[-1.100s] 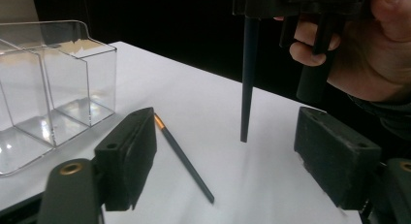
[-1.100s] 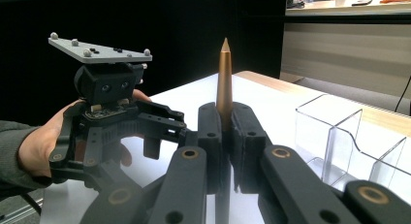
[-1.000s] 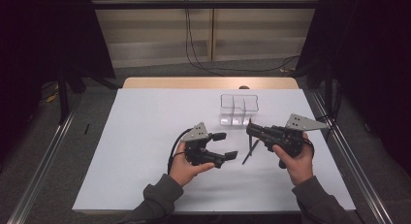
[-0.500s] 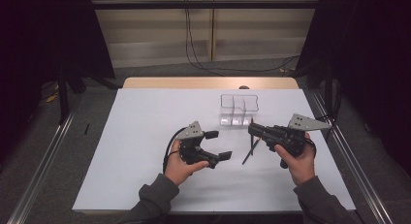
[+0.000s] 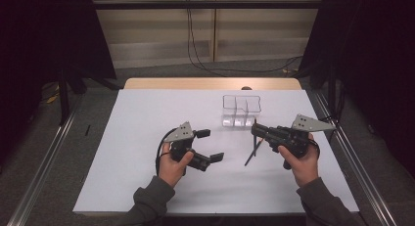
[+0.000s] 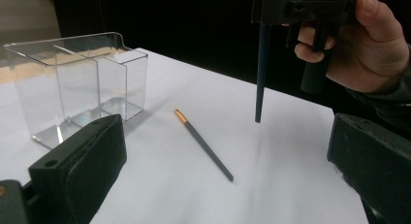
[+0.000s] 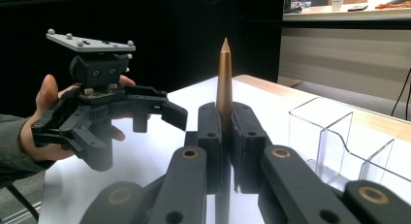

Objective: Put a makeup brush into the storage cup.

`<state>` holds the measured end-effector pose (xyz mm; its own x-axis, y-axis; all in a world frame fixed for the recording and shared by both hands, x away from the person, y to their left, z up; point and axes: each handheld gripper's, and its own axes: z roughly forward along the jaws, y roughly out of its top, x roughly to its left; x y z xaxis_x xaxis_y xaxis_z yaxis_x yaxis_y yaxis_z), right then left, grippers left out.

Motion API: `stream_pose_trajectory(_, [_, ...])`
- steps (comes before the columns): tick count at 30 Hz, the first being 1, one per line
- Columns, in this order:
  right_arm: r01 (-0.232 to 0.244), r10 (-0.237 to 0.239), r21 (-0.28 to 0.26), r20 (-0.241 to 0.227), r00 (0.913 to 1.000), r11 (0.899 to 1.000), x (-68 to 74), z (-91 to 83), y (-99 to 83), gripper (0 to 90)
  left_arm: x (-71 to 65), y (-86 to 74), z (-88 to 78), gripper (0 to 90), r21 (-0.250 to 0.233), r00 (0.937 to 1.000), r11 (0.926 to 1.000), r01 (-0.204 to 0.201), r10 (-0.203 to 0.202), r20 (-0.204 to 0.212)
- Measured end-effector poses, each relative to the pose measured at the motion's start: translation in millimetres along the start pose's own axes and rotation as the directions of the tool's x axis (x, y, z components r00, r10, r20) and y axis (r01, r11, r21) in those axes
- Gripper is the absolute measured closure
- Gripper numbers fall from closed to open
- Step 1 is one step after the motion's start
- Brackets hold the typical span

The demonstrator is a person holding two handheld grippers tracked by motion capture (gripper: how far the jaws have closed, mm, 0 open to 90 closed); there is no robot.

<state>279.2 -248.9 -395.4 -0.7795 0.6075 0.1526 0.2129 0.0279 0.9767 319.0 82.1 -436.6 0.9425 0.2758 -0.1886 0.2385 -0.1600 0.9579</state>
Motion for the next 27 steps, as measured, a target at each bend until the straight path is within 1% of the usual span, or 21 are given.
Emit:
stream_pose_trajectory(1, [-0.002,0.002,0.001,0.004,1.0,1.0,-0.1,0.1,0.0,84.2,-0.2,0.2,-2.3,0.3,-0.008,1.0,1.0,-0.001,0.001,-0.009])
stream_pose_trajectory(2, [-0.003,0.003,0.002,0.007,1.0,1.0,-0.4,-0.2,-0.1,84.2,0.9,0.8,-4.8,0.3,-0.004,1.0,1.0,-0.007,0.007,0.004])
stream_pose_trajectory(6, [-0.004,0.004,0.002,0.007,1.0,1.0,-1.2,-0.4,-0.9,84.2,2.5,1.7,-13.0,0.3,-0.014,0.9999,0.9999,-0.01,0.01,-0.013])
stream_pose_trajectory(7, [-0.007,0.007,0.002,0.012,0.9999,1.0,-1.0,-0.7,-1.1,84.2,3.4,1.6,-15.2,0.3,-0.016,0.9999,0.9998,-0.015,0.015,-0.006])
stream_pose_trajectory(8, [-0.006,0.006,0.0,0.01,0.9999,1.0,-1.2,-0.9,-1.2,84.2,3.3,1.5,-17.1,0.4,-0.017,0.9999,0.9998,-0.009,0.009,-0.013])
stream_pose_trajectory(9, [-0.005,0.005,0.0,0.012,0.9999,1.0,-1.4,-1.0,-1.2,84.2,3.7,1.5,-20.1,0.4,-0.01,0.9997,0.9998,-0.017,0.017,-0.02])
stream_pose_trajectory(10, [-0.005,0.005,-0.001,0.01,0.9999,1.0,-1.6,-1.5,-1.2,84.2,3.6,1.1,-21.3,0.5,-0.017,0.9996,0.9998,-0.012,0.011,-0.028])
stream_pose_trajectory(11, [-0.006,0.006,-0.003,0.009,0.9999,1.0,-1.7,-1.5,-1.3,84.2,4.5,0.6,-22.9,0.6,-0.024,0.9998,0.9996,-0.013,0.013,-0.014])
stream_pose_trajectory(13, [-0.009,0.009,0.0,0.011,0.9999,1.0,-1.9,-2.3,-1.3,84.2,5.1,0.4,-27.3,0.7,-0.017,0.9993,0.9997,-0.018,0.017,-0.033])
stream_pose_trajectory(14, [-0.007,0.007,-0.001,0.016,0.9999,1.0,-1.9,-2.6,-1.3,84.2,5.5,0.3,-29.0,0.9,-0.019,0.9993,0.9997,-0.014,0.013,-0.035])
stream_pose_trajectory(15, [-0.008,0.008,-0.002,0.016,0.9998,1.0,-1.9,-2.8,-1.1,84.2,6.1,0.2,-31.2,0.9,-0.016,0.999,0.9997,-0.018,0.018,-0.04])
stream_pose_trajectory(16, [-0.004,0.004,-0.003,0.009,1.0,1.0,-2.2,-2.9,-1.0,84.2,6.5,-0.1,-32.7,0.9,-0.019,0.9989,0.9997,-0.014,0.013,-0.045])
stream_pose_trajectory(18, [-0.005,0.005,-0.005,0.009,0.9999,1.0,-2.3,-3.6,-0.6,84.2,8.1,-1.0,-36.8,1.0,-0.011,0.9985,0.9997,-0.021,0.021,-0.05])
stream_pose_trajectory(19, [0.0,0.0,-0.003,0.01,0.9999,1.0,-2.7,-4.2,-0.2,84.2,8.3,-1.6,-38.2,1.1,-0.016,0.9984,0.9998,-0.014,0.013,-0.055])
stream_pose_trajectory(21, [-0.003,0.003,-0.004,0.015,0.9999,1.0,-2.9,-5.2,0.1,84.2,9.4,-3.0,-42.0,1.1,-0.01,0.9979,0.9999,-0.014,0.013,-0.063])
stream_pose_trajectory(25, [-0.002,0.002,-0.005,0.015,0.9999,1.0,-3.9,-6.7,0.1,84.2,11.4,-4.6,-49.9,1.2,-0.016,0.997,0.9998,-0.009,0.008,-0.077])
stream_pose_trajectory(27, [-0.003,0.003,-0.005,0.019,0.9998,1.0,-4.2,-7.2,0.0,84.2,12.5,-4.9,-54.1,1.2,-0.03,0.9962,0.9995,-0.004,0.002,-0.087])
